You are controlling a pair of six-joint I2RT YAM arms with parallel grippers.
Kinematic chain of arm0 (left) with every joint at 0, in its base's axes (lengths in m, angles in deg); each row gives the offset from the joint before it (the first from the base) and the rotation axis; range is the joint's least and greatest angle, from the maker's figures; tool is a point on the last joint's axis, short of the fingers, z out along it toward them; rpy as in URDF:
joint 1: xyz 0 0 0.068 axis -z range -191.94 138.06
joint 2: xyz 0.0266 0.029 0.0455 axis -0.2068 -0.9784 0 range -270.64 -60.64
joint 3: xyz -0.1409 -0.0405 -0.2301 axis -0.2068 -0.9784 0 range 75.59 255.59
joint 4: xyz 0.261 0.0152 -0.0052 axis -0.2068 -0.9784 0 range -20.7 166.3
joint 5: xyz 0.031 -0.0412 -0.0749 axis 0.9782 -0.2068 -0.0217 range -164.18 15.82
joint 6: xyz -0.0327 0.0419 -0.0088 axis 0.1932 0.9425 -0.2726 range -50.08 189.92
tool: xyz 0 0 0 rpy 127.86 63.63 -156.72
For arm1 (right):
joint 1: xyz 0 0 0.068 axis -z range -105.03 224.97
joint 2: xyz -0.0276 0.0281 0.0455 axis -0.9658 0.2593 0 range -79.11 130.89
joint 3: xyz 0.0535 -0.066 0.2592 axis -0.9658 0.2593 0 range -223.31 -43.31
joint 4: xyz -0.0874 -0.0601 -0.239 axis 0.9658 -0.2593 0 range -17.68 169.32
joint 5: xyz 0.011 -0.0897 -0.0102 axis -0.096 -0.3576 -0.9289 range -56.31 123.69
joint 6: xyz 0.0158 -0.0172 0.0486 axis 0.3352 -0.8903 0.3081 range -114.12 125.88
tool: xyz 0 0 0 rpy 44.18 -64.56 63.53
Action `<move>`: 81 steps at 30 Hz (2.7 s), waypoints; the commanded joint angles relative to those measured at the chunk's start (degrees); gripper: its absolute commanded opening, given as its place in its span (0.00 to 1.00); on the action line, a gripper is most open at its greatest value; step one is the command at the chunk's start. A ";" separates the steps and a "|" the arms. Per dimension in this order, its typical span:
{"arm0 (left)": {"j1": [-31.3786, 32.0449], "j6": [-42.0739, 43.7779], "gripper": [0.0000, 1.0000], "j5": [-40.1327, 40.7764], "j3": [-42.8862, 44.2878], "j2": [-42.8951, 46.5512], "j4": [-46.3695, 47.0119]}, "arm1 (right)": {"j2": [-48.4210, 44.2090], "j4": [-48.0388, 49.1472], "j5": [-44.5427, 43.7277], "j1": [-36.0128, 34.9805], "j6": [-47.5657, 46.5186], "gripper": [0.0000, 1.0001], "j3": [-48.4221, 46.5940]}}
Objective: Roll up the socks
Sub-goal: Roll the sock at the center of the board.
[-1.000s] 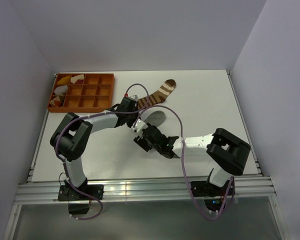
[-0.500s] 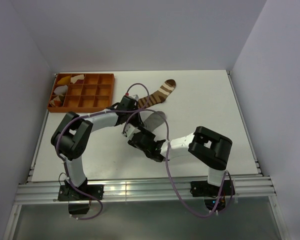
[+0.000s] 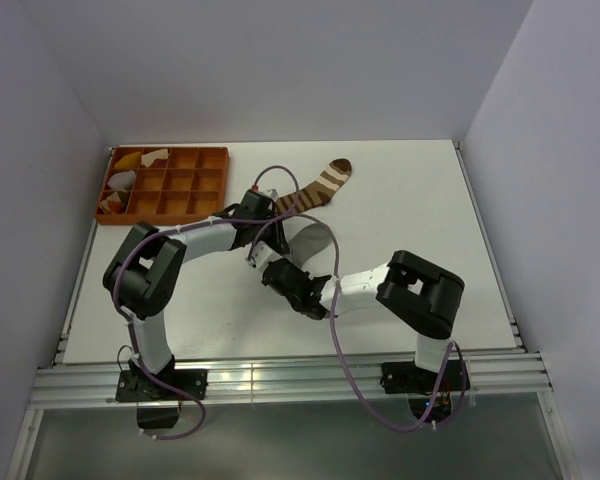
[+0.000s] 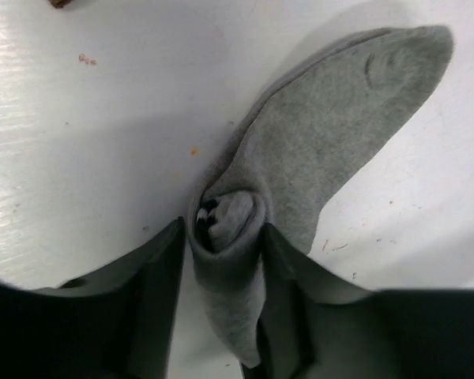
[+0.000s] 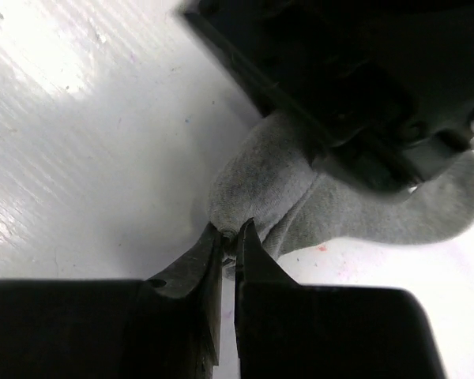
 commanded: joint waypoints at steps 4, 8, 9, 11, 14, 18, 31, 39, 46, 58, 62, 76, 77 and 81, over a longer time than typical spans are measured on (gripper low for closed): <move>-0.43 -0.94 0.67 3.62 0.03 3.41 -2.70 | -3.83 -7.04 24.84 8.79 10.06 0.00 0.43; -1.83 -5.25 0.76 6.08 -3.30 7.63 1.60 | -5.41 -8.01 34.33 13.89 14.19 0.00 1.14; -2.53 -7.26 0.78 6.52 -5.05 8.60 3.26 | -5.50 -8.27 35.91 15.38 15.07 0.00 1.05; -3.24 -9.12 0.79 7.84 -7.95 11.58 4.94 | -5.32 -8.62 41.27 16.79 16.04 0.00 0.79; -4.64 -12.19 0.80 9.07 -12.34 15.63 8.89 | -4.54 -8.19 50.05 19.87 17.79 0.00 0.61; -6.14 -14.92 0.79 5.76 -17.72 19.32 15.75 | -3.22 -6.61 60.96 24.08 20.61 0.00 0.44; -3.51 -20.20 0.74 -2.62 -22.65 11.69 28.85 | 3.20 -5.81 75.66 30.60 24.48 0.00 -2.28; -2.36 -22.22 0.72 0.98 -23.26 9.75 26.23 | 4.26 -7.74 74.34 30.95 23.69 0.00 -3.25; -1.40 -24.42 0.67 9.60 -22.48 8.96 19.82 | 3.64 -8.27 71.70 30.86 23.07 0.00 -3.00; 1.59 -23.37 0.27 14.61 -17.55 3.42 13.21 | -0.40 -8.19 63.53 28.75 23.86 0.00 -2.03; 1.59 -22.49 0.03 14.96 -17.73 3.33 12.95 | -3.99 -8.98 61.07 28.75 24.56 0.00 -1.94; 1.77 -18.62 0.00 15.76 -16.67 4.56 12.42 | -11.68 -18.63 45.35 33.06 28.17 0.49 -9.05; 1.68 -18.62 0.00 15.67 -16.67 4.56 12.51 | -10.43 -18.56 43.77 32.97 28.52 0.49 -10.10; 1.77 -18.44 0.00 16.28 -16.85 4.91 12.07 | -5.42 -18.12 38.94 33.06 32.46 0.47 -11.52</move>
